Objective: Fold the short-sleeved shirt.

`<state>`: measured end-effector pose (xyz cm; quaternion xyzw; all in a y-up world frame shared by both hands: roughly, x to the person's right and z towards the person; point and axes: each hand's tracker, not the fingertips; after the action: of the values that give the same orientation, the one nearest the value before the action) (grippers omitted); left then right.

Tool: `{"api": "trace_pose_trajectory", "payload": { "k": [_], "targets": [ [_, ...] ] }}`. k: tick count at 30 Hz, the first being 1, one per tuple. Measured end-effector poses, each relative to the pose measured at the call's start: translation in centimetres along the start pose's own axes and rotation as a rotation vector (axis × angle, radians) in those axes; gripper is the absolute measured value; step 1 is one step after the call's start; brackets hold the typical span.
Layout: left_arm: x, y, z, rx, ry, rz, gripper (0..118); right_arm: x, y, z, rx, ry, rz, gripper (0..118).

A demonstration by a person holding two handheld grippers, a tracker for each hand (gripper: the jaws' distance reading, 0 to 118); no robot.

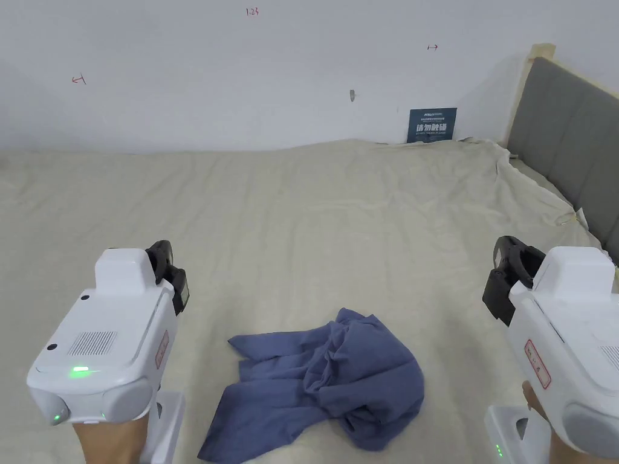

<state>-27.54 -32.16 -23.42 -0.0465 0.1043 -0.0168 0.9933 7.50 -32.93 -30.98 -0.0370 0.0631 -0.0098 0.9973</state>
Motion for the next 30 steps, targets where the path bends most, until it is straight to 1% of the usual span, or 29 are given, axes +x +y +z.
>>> {"api": "trace_pose_trajectory", "payload": {
  "k": [2,10,14,19,21,22,25,30],
  "targets": [
    [0.0,-0.3,0.2,-0.007,0.002,-0.004,0,2.6,2.5,6.6,-0.003,0.001,0.001,0],
    [0.4,-0.5,0.0,-0.022,-0.011,-0.011,0,2.6,2.4,7.3,-0.009,0.005,0.002,0],
    [0.6,-0.5,-0.7,-0.079,-0.036,0.001,0,2.6,2.4,7.3,-0.011,0.005,0.002,0],
    [0.9,-2.3,-2.5,-0.292,-0.100,0.037,0,2.5,2.1,7.3,-0.022,0.003,-0.006,0],
    [1.2,-3.6,-3.1,-0.380,-0.101,0.043,0,2.5,1.9,7.3,-0.027,0.001,-0.005,0],
    [1.4,-4.7,-3.5,-0.452,-0.111,0.054,0,2.5,1.8,7.3,-0.032,0.001,-0.007,0],
    [1.6,-7.2,-4.2,-0.592,-0.125,0.087,0,2.5,1.6,7.2,-0.044,0.001,-0.008,0],
    [2.0,-11.8,-4.8,-0.784,-0.143,0.136,0,2.5,1.2,7.2,-0.065,-0.001,-0.017,0]
  ]
}}
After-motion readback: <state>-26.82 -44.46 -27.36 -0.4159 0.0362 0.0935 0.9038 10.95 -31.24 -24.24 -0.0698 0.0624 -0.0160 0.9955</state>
